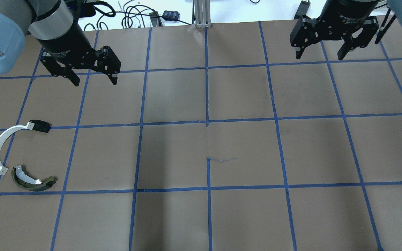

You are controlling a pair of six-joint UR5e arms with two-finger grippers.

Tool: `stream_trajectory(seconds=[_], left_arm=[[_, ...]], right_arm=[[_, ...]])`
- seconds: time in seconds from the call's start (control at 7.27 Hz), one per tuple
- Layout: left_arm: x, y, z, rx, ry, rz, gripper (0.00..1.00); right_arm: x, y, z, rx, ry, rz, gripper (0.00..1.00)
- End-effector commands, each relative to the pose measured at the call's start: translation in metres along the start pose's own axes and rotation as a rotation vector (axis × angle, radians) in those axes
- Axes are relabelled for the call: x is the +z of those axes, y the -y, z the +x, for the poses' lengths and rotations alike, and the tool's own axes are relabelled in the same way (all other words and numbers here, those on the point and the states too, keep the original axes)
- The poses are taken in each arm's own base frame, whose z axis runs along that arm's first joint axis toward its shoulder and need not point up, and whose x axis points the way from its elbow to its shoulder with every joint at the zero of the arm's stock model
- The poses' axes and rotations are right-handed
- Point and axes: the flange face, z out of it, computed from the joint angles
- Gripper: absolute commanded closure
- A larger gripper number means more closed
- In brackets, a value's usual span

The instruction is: Place bearing gear from tray to pile

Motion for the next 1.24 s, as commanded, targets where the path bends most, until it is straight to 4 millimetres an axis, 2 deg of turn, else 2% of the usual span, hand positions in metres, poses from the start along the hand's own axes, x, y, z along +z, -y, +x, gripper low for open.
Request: stream_trajectory(seconds=[0.0, 0.55, 0.96, 1.1], left_arm=[[0.0, 0.0, 0.0, 0.0, 0.0, 0.002, 0.0], [-0.002, -0.001, 0.001, 0.001, -0.001, 0.012, 0.0], [-0.001, 0.0, 0.001, 0.001, -0.001, 0.009, 0.0], [-0.001, 0.001, 0.001, 0.001, -0.001, 0.012, 0.0]], right_arm=[[0.001, 0.001, 0.0, 0.0, -0.001, 0.003, 0.0], [0.0, 0.001, 0.0, 0.004, 0.0, 0.003, 0.0], [-0.019, 0.0, 0.005, 0.016, 0.008, 0.032, 0.0], [-0.015, 0.001, 0.011, 0.032, 0.007, 0.023, 0.0]])
